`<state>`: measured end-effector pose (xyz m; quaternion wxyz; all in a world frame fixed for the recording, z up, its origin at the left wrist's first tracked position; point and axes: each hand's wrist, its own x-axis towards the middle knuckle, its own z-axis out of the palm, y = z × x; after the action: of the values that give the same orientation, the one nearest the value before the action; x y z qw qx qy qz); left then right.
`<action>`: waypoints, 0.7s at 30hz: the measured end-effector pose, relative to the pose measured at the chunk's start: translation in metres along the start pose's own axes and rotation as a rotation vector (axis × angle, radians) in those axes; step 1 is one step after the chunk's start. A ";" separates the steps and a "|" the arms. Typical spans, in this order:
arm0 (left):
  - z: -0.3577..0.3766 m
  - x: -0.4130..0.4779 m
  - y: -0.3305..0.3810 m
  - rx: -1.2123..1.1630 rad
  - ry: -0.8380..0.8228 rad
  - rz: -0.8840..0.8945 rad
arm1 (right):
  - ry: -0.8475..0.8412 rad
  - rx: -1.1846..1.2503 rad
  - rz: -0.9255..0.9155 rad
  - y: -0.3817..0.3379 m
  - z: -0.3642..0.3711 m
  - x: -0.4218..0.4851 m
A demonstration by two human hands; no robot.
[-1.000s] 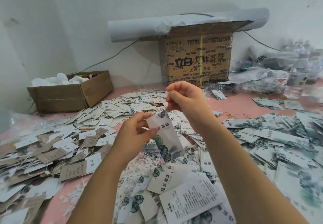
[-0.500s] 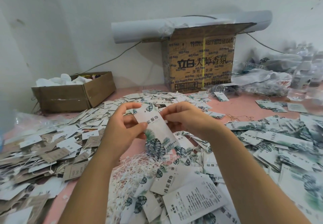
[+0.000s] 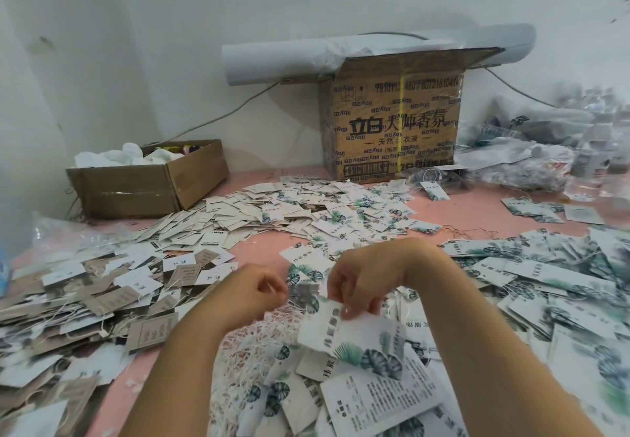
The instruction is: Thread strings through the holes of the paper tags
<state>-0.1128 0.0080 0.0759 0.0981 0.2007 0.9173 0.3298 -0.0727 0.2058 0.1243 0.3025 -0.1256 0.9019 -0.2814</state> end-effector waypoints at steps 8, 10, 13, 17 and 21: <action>0.013 0.003 -0.013 0.189 -0.099 -0.081 | -0.068 -0.356 0.112 -0.014 0.015 0.015; 0.015 0.004 -0.014 0.201 -0.104 -0.074 | -0.047 -0.387 0.115 -0.018 0.015 0.012; 0.017 0.005 -0.015 0.206 -0.092 -0.064 | -0.056 -0.371 0.099 -0.020 0.015 0.008; 0.018 0.006 -0.016 0.206 -0.079 -0.056 | -0.073 -0.297 0.092 -0.018 0.011 0.007; 0.017 0.006 -0.013 0.139 -0.067 -0.035 | -0.037 -0.211 0.057 -0.012 0.008 0.009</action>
<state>-0.1168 0.0109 0.0547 0.1202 0.2021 0.9374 0.2568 -0.0741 0.1889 0.1216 0.3123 -0.1363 0.9240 -0.1736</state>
